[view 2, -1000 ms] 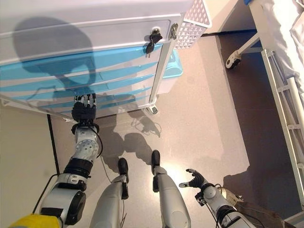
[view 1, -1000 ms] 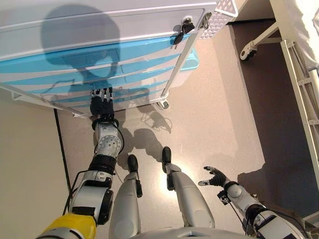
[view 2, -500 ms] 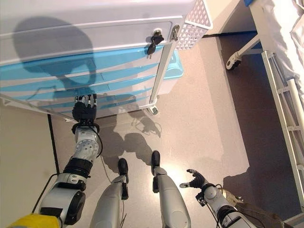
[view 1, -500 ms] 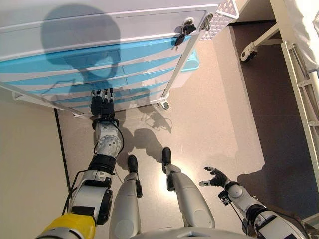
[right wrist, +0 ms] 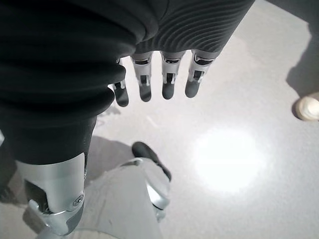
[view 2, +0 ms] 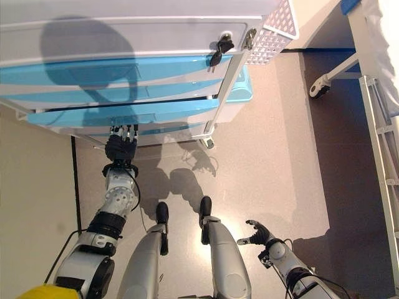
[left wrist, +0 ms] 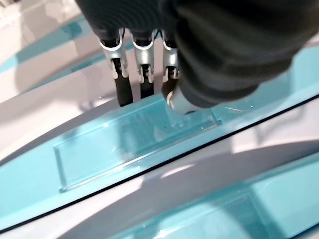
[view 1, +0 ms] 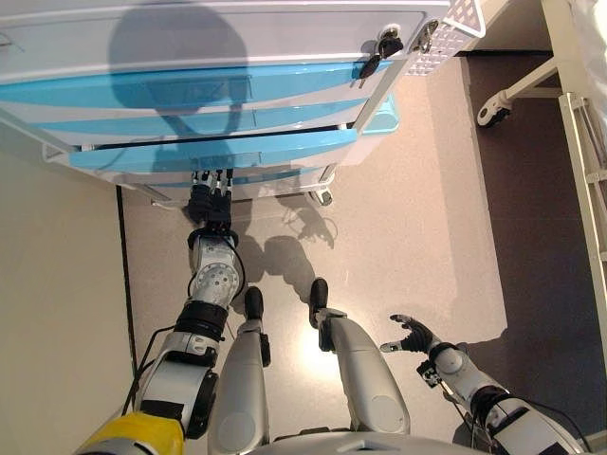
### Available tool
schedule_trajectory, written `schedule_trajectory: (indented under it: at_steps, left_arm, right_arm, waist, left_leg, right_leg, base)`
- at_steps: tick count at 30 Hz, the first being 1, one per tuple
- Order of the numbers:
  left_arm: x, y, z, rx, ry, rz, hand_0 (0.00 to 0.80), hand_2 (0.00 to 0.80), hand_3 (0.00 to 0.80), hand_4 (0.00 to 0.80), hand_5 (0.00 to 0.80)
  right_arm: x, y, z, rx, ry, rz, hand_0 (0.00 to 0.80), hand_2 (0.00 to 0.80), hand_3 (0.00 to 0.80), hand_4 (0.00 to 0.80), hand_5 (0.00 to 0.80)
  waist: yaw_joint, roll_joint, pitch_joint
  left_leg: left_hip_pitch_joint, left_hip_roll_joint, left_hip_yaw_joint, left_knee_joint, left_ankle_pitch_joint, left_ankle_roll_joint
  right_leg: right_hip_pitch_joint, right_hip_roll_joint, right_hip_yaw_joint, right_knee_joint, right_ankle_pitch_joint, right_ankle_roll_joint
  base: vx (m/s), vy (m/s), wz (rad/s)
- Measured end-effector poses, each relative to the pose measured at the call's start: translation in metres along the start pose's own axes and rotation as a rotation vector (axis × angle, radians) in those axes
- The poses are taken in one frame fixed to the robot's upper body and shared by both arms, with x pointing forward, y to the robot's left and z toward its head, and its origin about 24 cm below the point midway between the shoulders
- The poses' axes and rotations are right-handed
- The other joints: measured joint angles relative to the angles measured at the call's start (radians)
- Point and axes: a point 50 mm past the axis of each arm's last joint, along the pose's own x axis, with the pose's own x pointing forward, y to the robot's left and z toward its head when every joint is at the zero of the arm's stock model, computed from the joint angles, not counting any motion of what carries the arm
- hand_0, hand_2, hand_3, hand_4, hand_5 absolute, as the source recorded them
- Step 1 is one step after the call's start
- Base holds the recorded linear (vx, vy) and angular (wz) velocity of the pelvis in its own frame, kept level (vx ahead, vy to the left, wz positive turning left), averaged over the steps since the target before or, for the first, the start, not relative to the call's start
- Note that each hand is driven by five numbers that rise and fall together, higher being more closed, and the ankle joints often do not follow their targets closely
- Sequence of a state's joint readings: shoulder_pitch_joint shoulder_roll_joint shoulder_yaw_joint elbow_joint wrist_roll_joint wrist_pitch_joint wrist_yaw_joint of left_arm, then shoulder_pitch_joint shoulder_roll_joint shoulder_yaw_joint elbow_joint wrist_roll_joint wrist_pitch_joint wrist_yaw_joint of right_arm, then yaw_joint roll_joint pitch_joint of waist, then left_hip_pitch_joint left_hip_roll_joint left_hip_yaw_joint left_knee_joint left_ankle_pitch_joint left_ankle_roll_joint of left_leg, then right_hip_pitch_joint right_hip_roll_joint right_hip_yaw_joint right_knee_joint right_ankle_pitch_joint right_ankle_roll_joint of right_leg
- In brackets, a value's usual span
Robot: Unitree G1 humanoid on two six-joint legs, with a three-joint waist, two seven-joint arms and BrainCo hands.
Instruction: Open the drawer and pick up the medicine
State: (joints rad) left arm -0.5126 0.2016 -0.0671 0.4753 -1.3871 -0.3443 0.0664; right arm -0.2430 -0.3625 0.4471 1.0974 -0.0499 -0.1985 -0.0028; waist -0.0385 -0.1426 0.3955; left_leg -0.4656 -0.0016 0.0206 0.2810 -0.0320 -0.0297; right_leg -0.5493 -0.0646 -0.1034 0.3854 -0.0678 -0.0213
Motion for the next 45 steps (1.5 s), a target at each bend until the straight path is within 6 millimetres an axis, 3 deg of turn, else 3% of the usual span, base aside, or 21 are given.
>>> schedule_trajectory:
  at_steps: [4, 7, 11, 14, 20, 36, 45]
  left_arm:
    - [-0.011, 0.007, -0.011, 0.012, 0.075, -0.006, 0.8, 0.8, 0.8, 0.8, 0.8]
    - [-0.022, 0.013, -0.02, 0.022, 0.133, -0.014, 0.8, 0.8, 0.8, 0.8, 0.8]
    - [-0.031, 0.021, -0.022, 0.026, 0.165, -0.004, 0.8, 0.8, 0.8, 0.8, 0.8]
    - [-0.044, 0.037, -0.022, 0.064, 0.181, 0.022, 0.8, 0.8, 0.8, 0.8, 0.8]
    - [-0.063, 0.058, -0.03, 0.047, 0.218, 0.088, 0.8, 0.8, 0.8, 0.8, 0.8]
    - [-0.123, 0.1, -0.036, 0.047, 0.341, 0.211, 0.8, 0.8, 0.8, 0.8, 0.8]
    - [-0.138, 0.108, -0.033, 0.061, 0.352, 0.227, 0.8, 0.8, 0.8, 0.8, 0.8]
  right_arm:
    - [-0.001, 0.0, -0.003, 0.003, 0.007, -0.001, 0.0, 0.0, 0.0, 0.0, 0.0]
    - [-0.001, -0.003, -0.004, 0.006, 0.012, -0.014, 0.0, 0.0, 0.0, 0.0, 0.0]
    - [-0.002, -0.004, -0.007, 0.008, 0.023, -0.022, 0.0, 0.0, 0.0, 0.0, 0.0]
    - [-0.004, -0.008, -0.012, 0.018, 0.038, -0.044, 0.0, 0.0, 0.0, 0.0, 0.0]
    - [-0.005, -0.014, -0.016, 0.019, 0.056, -0.071, 0.0, 0.0, 0.0, 0.0, 0.0]
    - [-0.012, -0.008, -0.036, -0.017, 0.127, -0.061, 0.0, 0.0, 0.0, 0.0, 0.0]
    - [-0.014, -0.004, -0.042, -0.022, 0.153, -0.051, 0.0, 0.0, 0.0, 0.0, 0.0]
  waist:
    - [0.009, 0.002, -0.001]
    - [0.047, 0.006, -0.001]
    - [0.053, 0.016, 0.001]
    - [0.067, 0.032, -0.005]
    - [0.091, 0.076, -0.007]
    - [0.16, 0.093, -0.01]
    - [0.184, 0.095, -0.01]
  left_leg:
    - [0.001, -0.006, -0.079, -0.008, 0.014, -0.029]
    - [0.002, -0.002, -0.109, -0.016, 0.024, -0.044]
    - [0.008, -0.003, -0.162, -0.027, 0.034, -0.067]
    - [0.021, -0.005, -0.187, -0.028, 0.036, -0.072]
    - [0.031, -0.012, -0.215, -0.003, 0.039, -0.073]
    - [0.089, -0.038, -0.221, 0.016, 0.035, -0.077]
    - [0.088, -0.037, -0.226, 0.026, 0.022, -0.066]
  right_leg:
    - [0.01, -0.008, -0.06, 0.05, -0.042, -0.027]
    - [0.008, -0.013, -0.095, 0.089, -0.081, -0.045]
    - [0.026, -0.027, -0.157, 0.128, -0.129, -0.056]
    - [0.038, -0.029, -0.174, 0.164, -0.16, -0.073]
    - [0.066, -0.05, -0.227, 0.198, -0.188, -0.089]
    - [0.135, -0.094, -0.266, 0.237, -0.222, -0.091]
    - [0.145, -0.094, -0.277, 0.226, -0.233, -0.083]
  base:
    - [-0.001, -0.124, 0.56]
    - [0.04, -0.086, 0.38]
    - [0.022, -0.059, 0.47]
    - [0.011, -0.03, 0.43]
    - [-0.009, 0.009, 0.24]
    - [-0.016, 0.025, 0.08]
    - [-0.008, 0.029, 0.02]
